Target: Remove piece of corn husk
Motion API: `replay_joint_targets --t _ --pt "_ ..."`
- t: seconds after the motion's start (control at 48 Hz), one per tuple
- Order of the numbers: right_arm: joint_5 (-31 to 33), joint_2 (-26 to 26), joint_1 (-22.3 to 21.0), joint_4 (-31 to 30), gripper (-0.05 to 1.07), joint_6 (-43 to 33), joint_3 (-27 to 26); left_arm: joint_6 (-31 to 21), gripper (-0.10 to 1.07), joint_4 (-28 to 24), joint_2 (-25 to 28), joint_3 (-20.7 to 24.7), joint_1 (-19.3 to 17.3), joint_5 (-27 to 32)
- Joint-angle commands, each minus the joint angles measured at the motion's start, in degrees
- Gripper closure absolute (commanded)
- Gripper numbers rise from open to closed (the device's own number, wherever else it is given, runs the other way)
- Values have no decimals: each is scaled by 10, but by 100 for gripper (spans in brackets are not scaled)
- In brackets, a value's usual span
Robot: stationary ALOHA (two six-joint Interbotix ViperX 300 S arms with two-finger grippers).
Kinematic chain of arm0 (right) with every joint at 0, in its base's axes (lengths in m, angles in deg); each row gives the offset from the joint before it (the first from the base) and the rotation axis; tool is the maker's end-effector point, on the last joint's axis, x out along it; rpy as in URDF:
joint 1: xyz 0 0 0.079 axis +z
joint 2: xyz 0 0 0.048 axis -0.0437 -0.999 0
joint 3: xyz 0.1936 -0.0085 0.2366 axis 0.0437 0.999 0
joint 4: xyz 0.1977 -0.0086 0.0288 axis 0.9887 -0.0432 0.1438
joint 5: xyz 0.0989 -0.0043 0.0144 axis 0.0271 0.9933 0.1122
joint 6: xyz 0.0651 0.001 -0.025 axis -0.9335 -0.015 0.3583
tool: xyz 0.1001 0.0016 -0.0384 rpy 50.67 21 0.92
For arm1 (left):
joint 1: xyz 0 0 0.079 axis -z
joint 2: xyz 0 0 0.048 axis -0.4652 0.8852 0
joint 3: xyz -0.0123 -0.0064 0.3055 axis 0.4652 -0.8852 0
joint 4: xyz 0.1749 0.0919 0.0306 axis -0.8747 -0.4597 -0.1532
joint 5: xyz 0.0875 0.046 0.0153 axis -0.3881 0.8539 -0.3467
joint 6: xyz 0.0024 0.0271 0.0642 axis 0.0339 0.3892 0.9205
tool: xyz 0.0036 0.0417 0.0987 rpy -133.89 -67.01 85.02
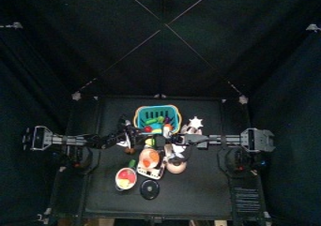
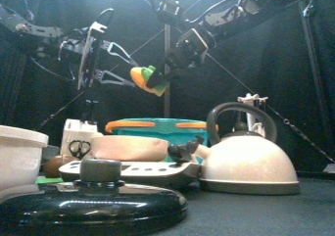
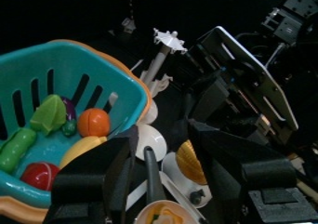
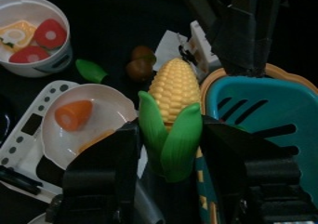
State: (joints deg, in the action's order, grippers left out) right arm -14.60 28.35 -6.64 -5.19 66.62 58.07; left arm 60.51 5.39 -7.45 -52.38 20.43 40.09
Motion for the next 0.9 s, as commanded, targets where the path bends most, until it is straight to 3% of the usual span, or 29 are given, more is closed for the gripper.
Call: replay_joint_targets --t 0.0,0.208,0.375,0.583,0.875 --pt "20 14 -9 -8 50 -1 -24 -8 14 2 -11 8 0 0" --pt "67 4 -9 -40 50 -1 -47 -83 14 25 -32 3 15 -4" --pt "69 -1 -9 -67 50 -1 -51 -137 13 9 -33 -6 25 -8" --pt "72 4 -9 -76 50 0 -47 -146 12 -55 8 -3 40 -14" --pt "69 2 -6 -79 50 0 -44 -147 3 -77 61 12 39 -30"
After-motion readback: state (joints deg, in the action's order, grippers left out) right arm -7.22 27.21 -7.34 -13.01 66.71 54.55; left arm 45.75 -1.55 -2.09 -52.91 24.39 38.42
